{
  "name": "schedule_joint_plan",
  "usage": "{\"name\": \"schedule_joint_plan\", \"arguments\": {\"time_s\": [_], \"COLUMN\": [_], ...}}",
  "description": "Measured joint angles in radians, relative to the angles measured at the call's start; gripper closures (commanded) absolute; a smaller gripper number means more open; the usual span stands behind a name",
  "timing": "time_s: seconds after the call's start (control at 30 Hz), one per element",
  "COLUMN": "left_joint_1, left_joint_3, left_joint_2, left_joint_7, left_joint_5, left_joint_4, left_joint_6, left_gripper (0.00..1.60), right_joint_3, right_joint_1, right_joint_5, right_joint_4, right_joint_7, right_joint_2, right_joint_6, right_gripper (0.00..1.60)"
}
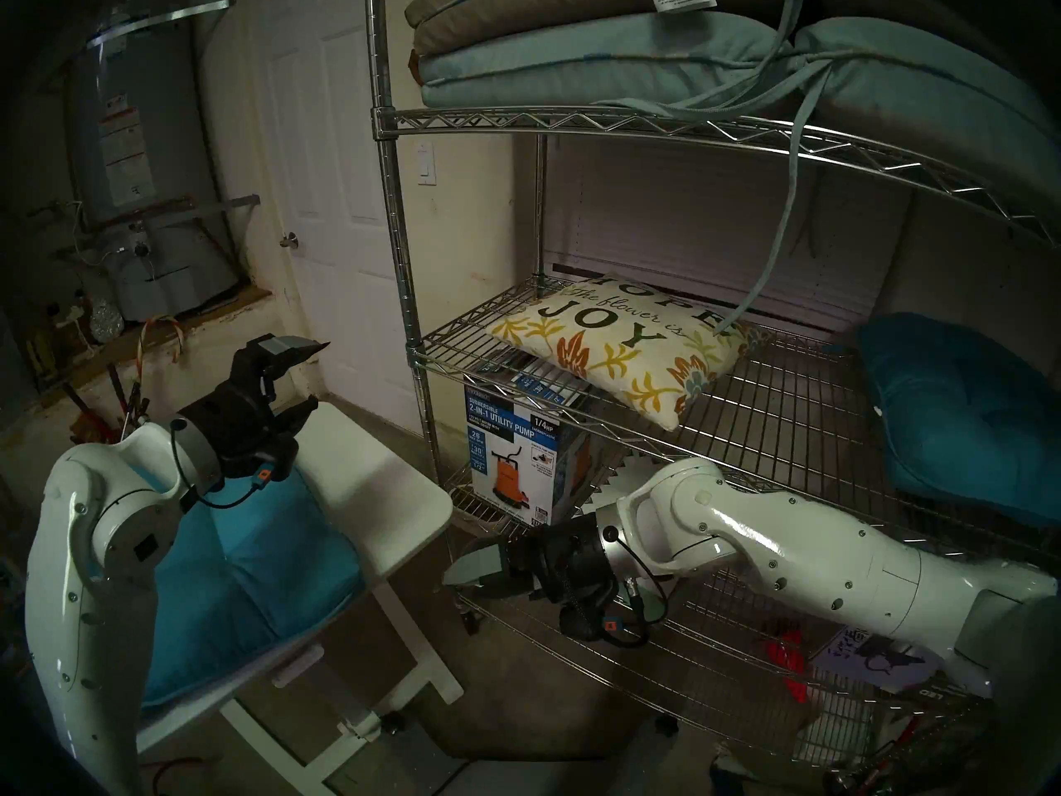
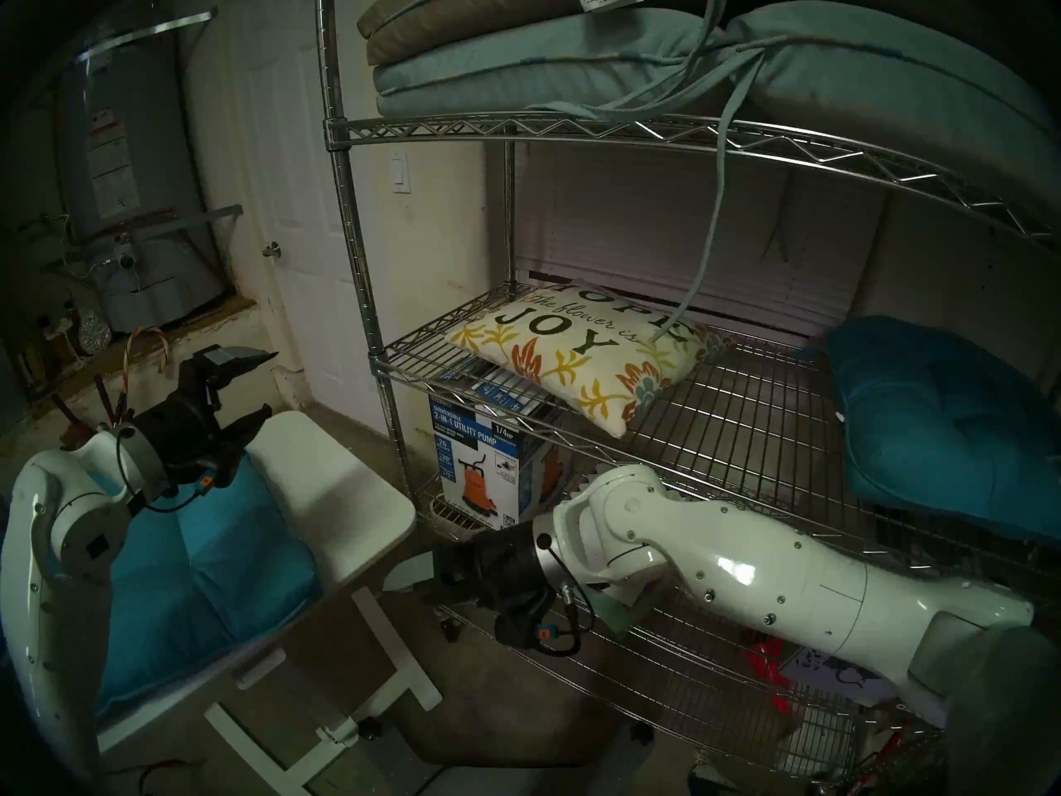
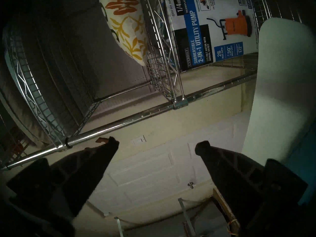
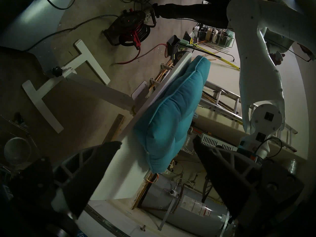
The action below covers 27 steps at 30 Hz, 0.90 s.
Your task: Take cushion off the shelf
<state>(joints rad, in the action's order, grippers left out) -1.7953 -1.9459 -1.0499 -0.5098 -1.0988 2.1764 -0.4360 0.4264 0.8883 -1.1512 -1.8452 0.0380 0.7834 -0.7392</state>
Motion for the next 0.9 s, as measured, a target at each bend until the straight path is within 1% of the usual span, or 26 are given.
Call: {"name": "schedule_joint_plan", "arguments": {"time_s": [0.2, 0.33, 0.43, 0.5, 0.6, 0.73, 0.9], "left_joint_1": [0.063, 0.103, 0.127, 0.138, 0.139, 0.108, 0.049], "left_joint_3": [0.095, 0.144, 0.157, 0.151, 0.122, 0.054, -0.03], "left_joint_2": [0.059, 0.084, 0.089, 0.089, 0.087, 0.081, 0.049], "left_joint_7": [0.004, 0.004, -0.007, -0.024, -0.043, -0.07, -0.127], "left_joint_5": [-0.008, -0.009, 0.004, 0.018, 0.042, 0.073, 0.087], "left_joint_4": [-0.038, -0.059, -0.056, -0.039, 0.001, 0.062, 0.115], "left_joint_6": [0.048, 0.072, 0.083, 0.091, 0.095, 0.103, 0.102], "left_gripper": [0.0, 0.0, 0.0, 0.0, 0.0, 0.0, 0.0], "right_joint_3": [0.0, 0.0, 0.0, 0.0, 0.0, 0.0, 0.0], "right_joint_1": [0.0, 0.0, 0.0, 0.0, 0.0, 0.0, 0.0], "right_joint_5": [0.0, 0.0, 0.0, 0.0, 0.0, 0.0, 0.0], "right_joint_4": [0.0, 0.0, 0.0, 0.0, 0.0, 0.0, 0.0], "right_joint_7": [0.0, 0.0, 0.0, 0.0, 0.0, 0.0, 0.0], "right_joint_2": [0.0, 0.0, 0.0, 0.0, 0.0, 0.0, 0.0], "right_joint_6": [0.0, 0.0, 0.0, 0.0, 0.0, 0.0, 0.0], "right_gripper": [0.0, 0.0, 0.0, 0.0, 0.0, 0.0, 0.0]}}
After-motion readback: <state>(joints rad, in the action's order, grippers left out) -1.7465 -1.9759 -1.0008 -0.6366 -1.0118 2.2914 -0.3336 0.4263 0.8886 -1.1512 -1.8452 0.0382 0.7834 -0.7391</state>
